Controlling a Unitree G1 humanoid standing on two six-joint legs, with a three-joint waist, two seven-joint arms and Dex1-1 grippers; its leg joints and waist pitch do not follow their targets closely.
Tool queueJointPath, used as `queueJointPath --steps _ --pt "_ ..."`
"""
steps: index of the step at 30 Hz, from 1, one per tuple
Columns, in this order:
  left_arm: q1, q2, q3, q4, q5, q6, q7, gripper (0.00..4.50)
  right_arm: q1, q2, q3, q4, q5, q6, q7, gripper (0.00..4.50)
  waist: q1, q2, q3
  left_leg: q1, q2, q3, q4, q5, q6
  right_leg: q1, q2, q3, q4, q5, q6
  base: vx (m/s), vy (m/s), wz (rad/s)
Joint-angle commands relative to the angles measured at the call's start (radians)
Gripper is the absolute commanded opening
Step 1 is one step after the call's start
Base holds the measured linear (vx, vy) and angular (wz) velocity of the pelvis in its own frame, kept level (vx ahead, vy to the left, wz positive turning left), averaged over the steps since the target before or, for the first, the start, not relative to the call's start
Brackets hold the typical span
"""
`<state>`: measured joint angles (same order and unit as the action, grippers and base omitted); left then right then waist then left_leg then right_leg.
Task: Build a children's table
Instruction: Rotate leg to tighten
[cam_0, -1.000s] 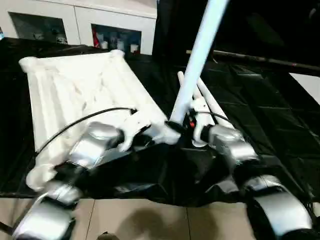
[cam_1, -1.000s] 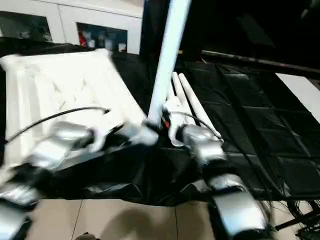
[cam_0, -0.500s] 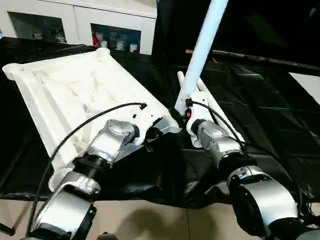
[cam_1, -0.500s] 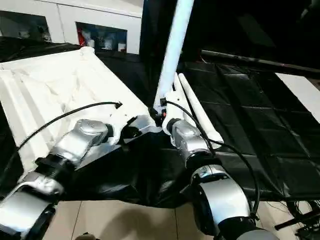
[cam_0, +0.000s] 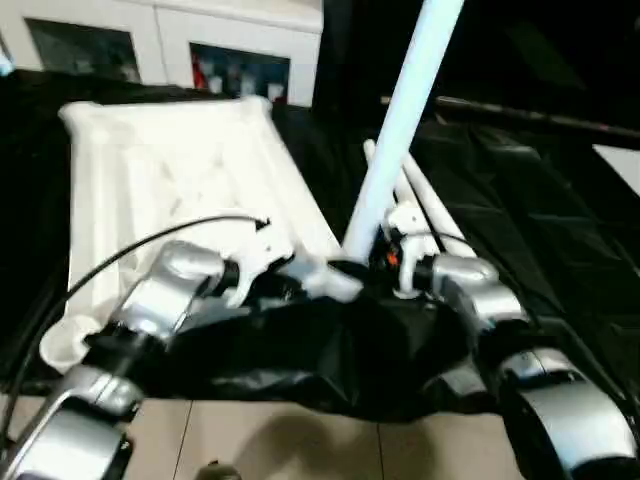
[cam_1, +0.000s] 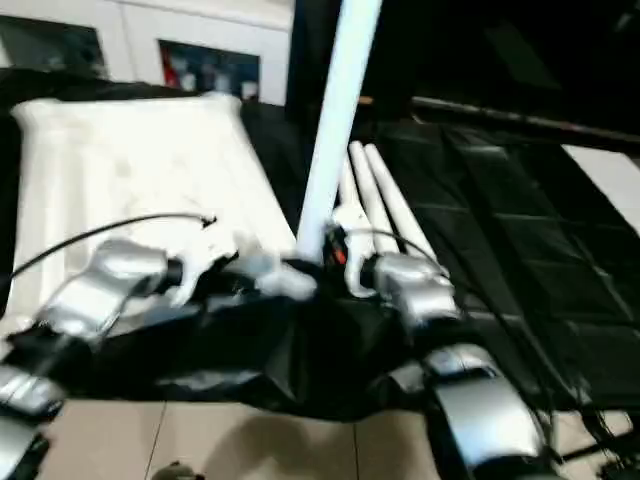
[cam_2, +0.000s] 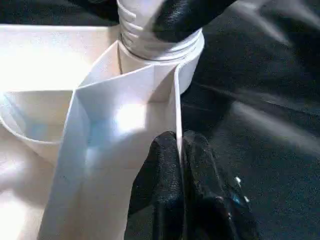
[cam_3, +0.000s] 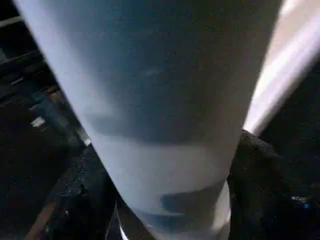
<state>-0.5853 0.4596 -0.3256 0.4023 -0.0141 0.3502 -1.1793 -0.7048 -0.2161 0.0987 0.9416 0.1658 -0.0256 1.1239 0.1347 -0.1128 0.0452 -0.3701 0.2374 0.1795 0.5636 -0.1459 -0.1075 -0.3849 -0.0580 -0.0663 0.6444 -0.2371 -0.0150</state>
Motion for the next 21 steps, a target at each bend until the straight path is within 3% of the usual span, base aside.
queueJointPath --steps 1,2,3,6,11,12,19,21 --pt "0.022 -0.008 -0.038 -0.035 -0.047 0.009 -0.097 0.00 0.001 -0.054 -0.010 -0.028 0.003 0.020 0.025 3.21 -0.004 0.011 -0.051 0.017 0.008 0.005 -0.055 -0.179 0.020 0.040 -0.075 0.048 -0.080 -0.062 -0.186 0.000 0.000 0.00" --pt "0.039 0.017 -0.055 -0.071 -0.059 0.038 -0.148 0.00 0.022 -0.073 0.007 -0.079 0.014 0.050 0.096 3.21 -0.003 0.022 -0.051 0.019 0.008 0.003 -0.057 -0.192 0.011 0.038 -0.074 0.048 -0.080 -0.078 -0.187 0.000 0.000 0.00" --pt "0.043 0.024 -0.060 -0.079 -0.061 0.043 -0.159 0.00 0.027 -0.077 0.013 -0.092 0.016 0.055 0.112 3.21 -0.001 0.016 -0.050 0.019 0.010 0.003 -0.056 -0.200 0.009 0.040 -0.075 0.048 -0.081 -0.086 -0.186 0.000 0.000 0.00" --pt "0.051 0.036 -0.065 -0.094 -0.063 0.049 -0.176 0.00 0.040 -0.087 0.029 -0.121 0.018 0.069 0.150 3.21 0.002 0.015 -0.051 0.021 0.009 0.004 -0.057 -0.208 0.003 0.038 -0.075 0.049 -0.083 -0.105 -0.184 0.000 0.000 0.00" --pt "0.055 0.045 -0.063 -0.108 -0.063 0.060 -0.176 0.00 0.053 -0.086 0.039 -0.145 0.014 0.087 0.181 2.75 0.004 0.013 -0.052 0.020 0.007 0.004 -0.056 -0.188 -0.003 0.039 -0.075 0.048 -0.080 -0.079 -0.189 0.000 0.000 0.00" --pt "0.056 0.046 -0.062 -0.111 -0.064 0.062 -0.176 0.00 0.054 -0.085 0.039 -0.148 0.014 0.092 0.184 2.75 0.005 0.007 -0.052 0.019 0.006 0.004 -0.055 -0.180 -0.001 0.040 -0.075 0.048 -0.079 -0.077 -0.188 0.000 0.000 0.00" --pt "0.066 0.055 -0.059 -0.135 -0.070 0.079 -0.172 0.00 0.072 -0.080 0.053 -0.181 0.019 0.133 0.190 2.42 0.005 0.007 -0.051 0.019 0.006 0.004 -0.055 -0.168 0.002 0.040 -0.074 0.048 -0.078 -0.066 -0.183 0.000 0.000 0.00" --pt "0.060 0.040 -0.051 -0.119 -0.062 0.082 -0.141 0.00 0.057 -0.065 0.039 -0.133 0.003 0.120 0.113 2.39 0.004 0.007 -0.051 0.020 0.006 0.004 -0.055 -0.179 -0.006 0.038 -0.076 0.048 -0.080 -0.091 -0.182 0.000 0.000 0.00"
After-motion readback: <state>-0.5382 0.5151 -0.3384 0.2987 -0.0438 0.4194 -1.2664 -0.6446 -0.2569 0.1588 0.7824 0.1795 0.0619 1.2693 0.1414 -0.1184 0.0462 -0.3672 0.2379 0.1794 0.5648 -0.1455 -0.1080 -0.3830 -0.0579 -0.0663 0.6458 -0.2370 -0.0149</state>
